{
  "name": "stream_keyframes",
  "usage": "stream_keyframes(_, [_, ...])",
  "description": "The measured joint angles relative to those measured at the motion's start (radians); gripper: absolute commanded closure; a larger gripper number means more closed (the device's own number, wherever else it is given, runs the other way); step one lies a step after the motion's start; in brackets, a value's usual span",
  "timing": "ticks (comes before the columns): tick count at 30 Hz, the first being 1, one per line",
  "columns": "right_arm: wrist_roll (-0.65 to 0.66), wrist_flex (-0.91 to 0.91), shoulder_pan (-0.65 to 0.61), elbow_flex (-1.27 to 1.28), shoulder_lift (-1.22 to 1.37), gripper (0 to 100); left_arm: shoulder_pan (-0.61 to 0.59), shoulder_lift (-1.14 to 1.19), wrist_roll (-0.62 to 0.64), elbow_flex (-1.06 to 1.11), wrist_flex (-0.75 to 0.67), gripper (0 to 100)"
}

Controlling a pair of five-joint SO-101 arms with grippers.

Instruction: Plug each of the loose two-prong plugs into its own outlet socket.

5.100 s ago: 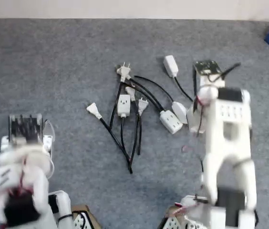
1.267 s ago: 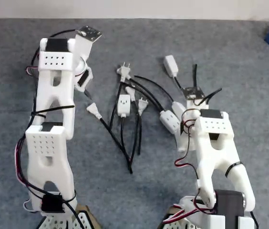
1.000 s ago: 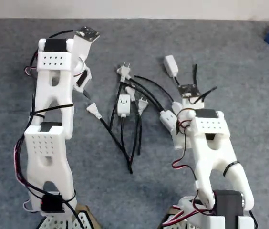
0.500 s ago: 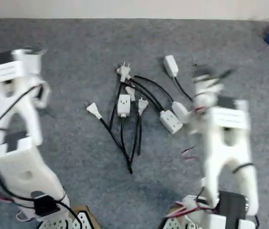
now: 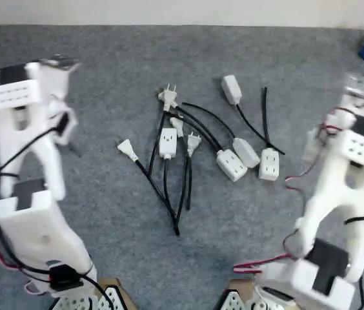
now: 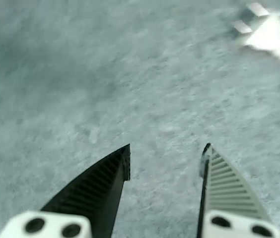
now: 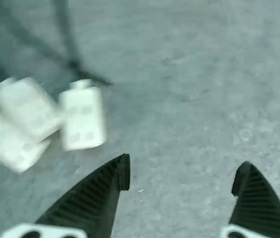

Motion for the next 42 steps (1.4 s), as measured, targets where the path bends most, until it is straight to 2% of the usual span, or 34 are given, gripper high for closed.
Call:
stream_keyframes(4, [0.002, -0.107, 0.176, 0.021, 0.109, 67.0, 0.19, 0.0, 0.0, 0.0, -0.011, 76])
stream_keyframes(10, [0.107, -0.222, 0.302, 0.101, 0.164, 67.0, 0.572, 0.006, 0.0, -0.002, -0.199, 75])
stream_keyframes(13, [0.144, -0.278, 0.397, 0.11, 0.164, 67.0, 0.717, 0.075, -0.031, -0.012, -0.293, 69])
stream_keyframes(16, [0.204, -0.284, 0.453, 0.16, 0.164, 67.0, 0.812, 0.193, -0.089, -0.029, -0.361, 62])
stream_keyframes(21, [0.252, -0.284, 0.402, 0.255, 0.164, 67.0, 0.893, 0.414, -0.141, -0.232, -0.384, 61])
stream_keyframes(26, [0.226, -0.276, 0.229, 0.256, 0.164, 67.0, 0.921, 0.595, -0.146, -0.574, -0.262, 61])
stream_keyframes(31, [0.167, -0.269, 0.193, 0.273, 0.094, 67.0, 0.922, 0.724, -0.19, -0.865, -0.161, 61])
stream_keyframes(42, [0.164, -0.218, 0.115, 0.539, -0.258, 67.0, 0.934, 0.799, -0.204, -0.937, -0.157, 61])
